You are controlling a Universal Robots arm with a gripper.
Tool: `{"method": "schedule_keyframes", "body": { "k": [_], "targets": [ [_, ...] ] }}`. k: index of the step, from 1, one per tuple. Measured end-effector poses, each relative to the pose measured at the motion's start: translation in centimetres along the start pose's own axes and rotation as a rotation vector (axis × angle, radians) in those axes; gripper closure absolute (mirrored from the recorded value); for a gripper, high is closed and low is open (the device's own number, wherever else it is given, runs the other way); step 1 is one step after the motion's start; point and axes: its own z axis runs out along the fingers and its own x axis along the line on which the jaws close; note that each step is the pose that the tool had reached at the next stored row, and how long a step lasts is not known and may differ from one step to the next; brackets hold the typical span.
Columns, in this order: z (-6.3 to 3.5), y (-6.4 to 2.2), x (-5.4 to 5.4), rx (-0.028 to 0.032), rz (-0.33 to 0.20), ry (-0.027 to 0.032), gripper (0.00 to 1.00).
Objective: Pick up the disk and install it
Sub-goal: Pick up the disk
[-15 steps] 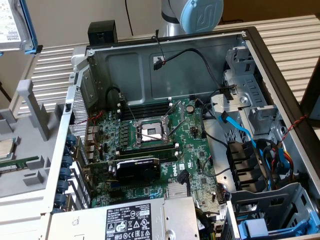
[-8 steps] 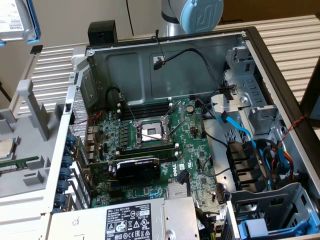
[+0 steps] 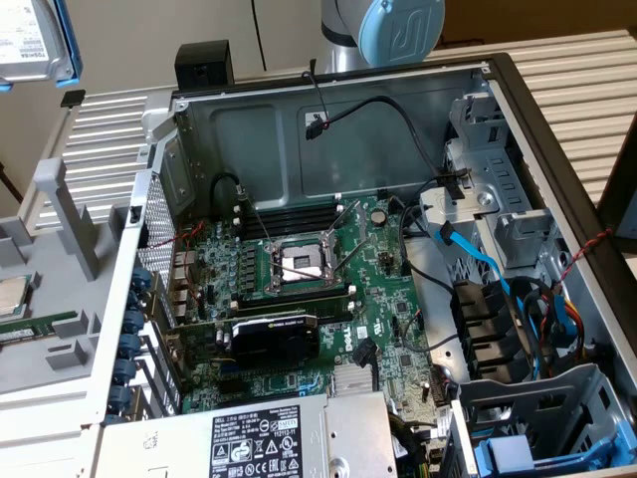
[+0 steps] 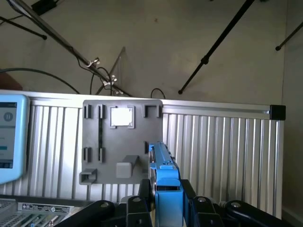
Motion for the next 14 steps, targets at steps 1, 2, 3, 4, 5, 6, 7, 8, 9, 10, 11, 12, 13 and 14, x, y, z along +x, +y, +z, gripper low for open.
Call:
{"method": "schedule_keyframes", "body": {
  "k": [1,2,3,4,5,6,7,8,9,10,11,12,13,14],
  "targets": [
    [-0.01,-0.19,0.0,0.0000,0.000,0.0001,0.64],
    [-0.02,-0.33,0.0,0.0000,0.000,0.0000,0.64],
    [-0.02,-0.36,0.0,0.0000,0.000,0.0000,0.64],
    [-0.02,-0.36,0.0,0.0000,0.000,0.0000,0.64],
    [-0.02,-0.36,0.0,0.0000,0.000,0.0000,0.64],
    [-0.02,-0.36,0.0,0.0000,0.000,0.0000,0.64],
    [-0.02,-0.36,0.0,0.0000,0.000,0.0000,0.64],
    [-0.02,-0.36,0.0,0.0000,0.000,0.0000,0.64],
    [-0.02,-0.40,0.0,0.0000,0.000,0.0000,0.64],
    [-0.04,-0.57,0.0,-0.0001,0.000,0.0001,0.64],
    [-0.05,-0.78,0.0,-0.0001,0.000,0.0000,0.64],
    [-0.07,-1.08,0.0,0.0001,0.000,0.0000,0.64],
    [-0.11,-1.38,0.0,0.0000,0.000,0.0000,0.64],
    [-0.16,-1.63,-0.1,0.0001,0.000,0.0000,0.64]
  ]
}}
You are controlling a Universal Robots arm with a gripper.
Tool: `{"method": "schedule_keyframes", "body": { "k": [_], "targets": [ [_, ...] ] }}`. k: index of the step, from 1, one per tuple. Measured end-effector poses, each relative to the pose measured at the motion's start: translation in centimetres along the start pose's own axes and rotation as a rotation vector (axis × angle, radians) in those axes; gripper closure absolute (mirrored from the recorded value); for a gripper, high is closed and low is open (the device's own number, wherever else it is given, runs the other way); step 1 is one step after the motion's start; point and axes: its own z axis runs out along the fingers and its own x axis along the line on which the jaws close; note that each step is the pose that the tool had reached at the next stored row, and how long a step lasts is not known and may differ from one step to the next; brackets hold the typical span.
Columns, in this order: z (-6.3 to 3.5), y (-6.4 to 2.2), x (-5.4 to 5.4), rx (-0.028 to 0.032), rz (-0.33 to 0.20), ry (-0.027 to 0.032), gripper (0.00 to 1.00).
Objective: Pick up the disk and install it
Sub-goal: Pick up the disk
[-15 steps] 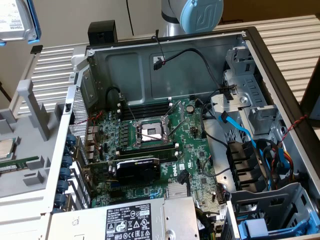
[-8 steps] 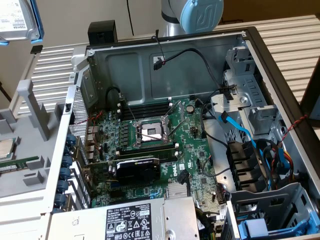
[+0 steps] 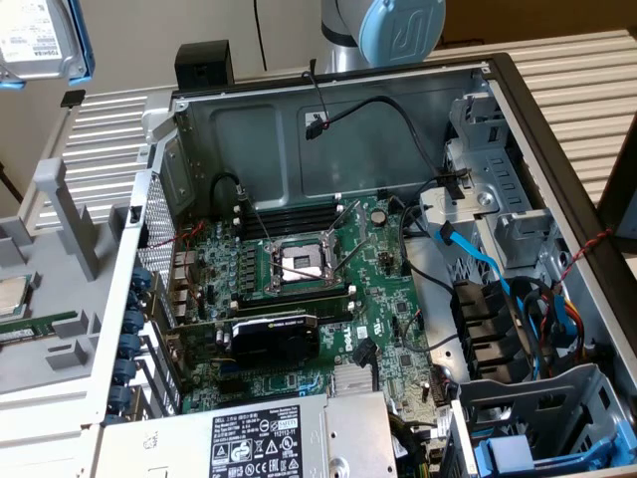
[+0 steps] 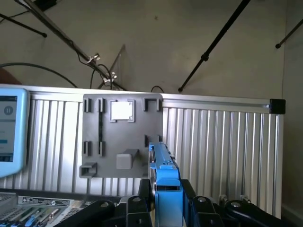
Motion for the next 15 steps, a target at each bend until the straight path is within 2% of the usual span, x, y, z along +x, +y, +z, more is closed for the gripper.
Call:
{"method": "schedule_keyframes", "body": {
  "k": [8,15],
  "targets": [
    [-1.25,-1.50,-0.9,0.0016,0.000,0.0012,0.64],
    [-2.95,-3.06,-1.0,0.0028,0.000,0.0015,0.64]
  ]
}}
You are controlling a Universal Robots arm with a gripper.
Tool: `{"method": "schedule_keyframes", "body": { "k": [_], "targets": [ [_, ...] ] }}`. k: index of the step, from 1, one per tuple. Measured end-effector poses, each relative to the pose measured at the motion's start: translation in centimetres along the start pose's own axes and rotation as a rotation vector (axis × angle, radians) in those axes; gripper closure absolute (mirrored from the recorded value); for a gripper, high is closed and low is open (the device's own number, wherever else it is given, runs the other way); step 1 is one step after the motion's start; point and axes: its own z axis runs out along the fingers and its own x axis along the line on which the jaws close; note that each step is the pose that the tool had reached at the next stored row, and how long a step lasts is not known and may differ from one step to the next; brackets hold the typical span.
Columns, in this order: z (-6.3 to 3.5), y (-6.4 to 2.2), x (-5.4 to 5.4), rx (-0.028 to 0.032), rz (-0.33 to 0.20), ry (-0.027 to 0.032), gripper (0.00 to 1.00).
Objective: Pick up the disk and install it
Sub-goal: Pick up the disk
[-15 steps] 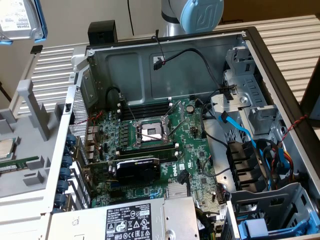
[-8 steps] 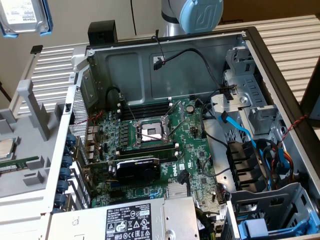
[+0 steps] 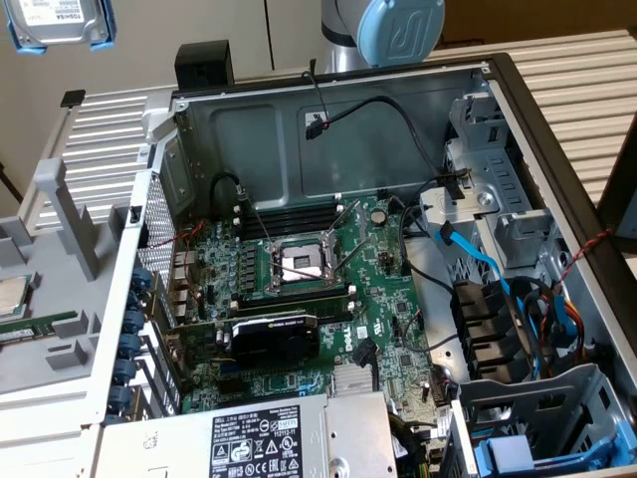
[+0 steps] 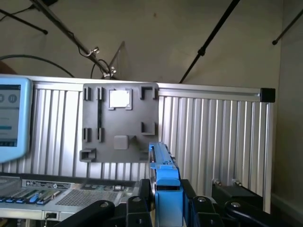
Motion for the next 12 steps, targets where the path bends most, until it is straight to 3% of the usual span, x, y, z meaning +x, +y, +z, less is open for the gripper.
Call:
{"method": "schedule_keyframes", "body": {
  "k": [12],
  "targets": [
    [-2.55,-3.53,0.2,0.0002,0.000,0.0000,0.64]
  ]
}}
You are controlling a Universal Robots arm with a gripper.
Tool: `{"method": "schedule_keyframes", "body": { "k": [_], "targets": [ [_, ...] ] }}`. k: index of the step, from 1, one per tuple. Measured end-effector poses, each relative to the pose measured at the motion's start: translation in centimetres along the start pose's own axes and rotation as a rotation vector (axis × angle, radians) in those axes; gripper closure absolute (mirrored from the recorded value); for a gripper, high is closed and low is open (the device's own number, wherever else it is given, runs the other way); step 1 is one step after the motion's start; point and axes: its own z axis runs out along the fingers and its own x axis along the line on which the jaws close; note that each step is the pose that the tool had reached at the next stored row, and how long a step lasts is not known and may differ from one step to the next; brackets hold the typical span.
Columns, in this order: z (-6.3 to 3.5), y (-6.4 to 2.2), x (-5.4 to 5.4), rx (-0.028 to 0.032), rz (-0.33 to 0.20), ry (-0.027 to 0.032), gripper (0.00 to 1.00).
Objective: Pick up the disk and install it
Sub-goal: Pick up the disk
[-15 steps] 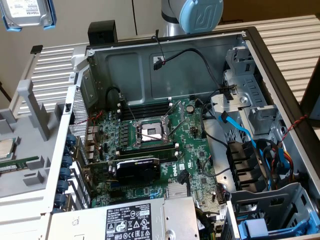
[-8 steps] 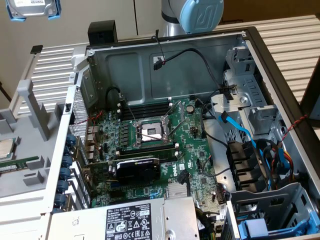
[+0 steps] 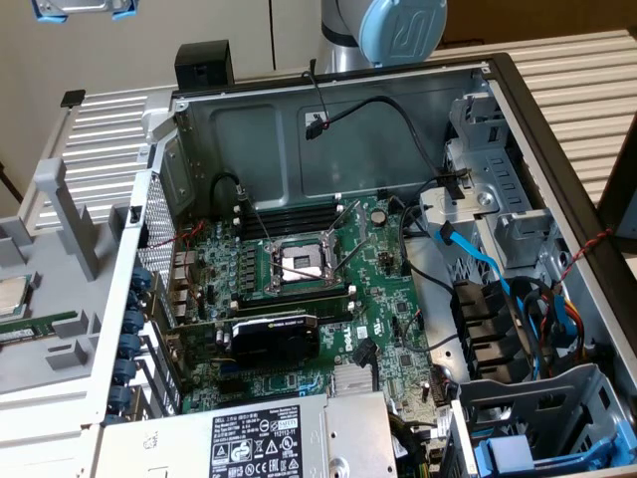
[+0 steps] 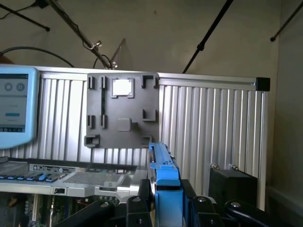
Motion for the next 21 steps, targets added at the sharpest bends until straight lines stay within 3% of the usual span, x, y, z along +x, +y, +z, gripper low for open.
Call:
{"method": "schedule_keyframes", "body": {
  "k": [12,21],
  "targets": [
    [-1.10,-3.17,0.5,0.0001,0.000,0.0000,0.64],
    [-1.21,-4.37,1.5,0.0002,0.000,-0.0001,0.64]
  ]
}}
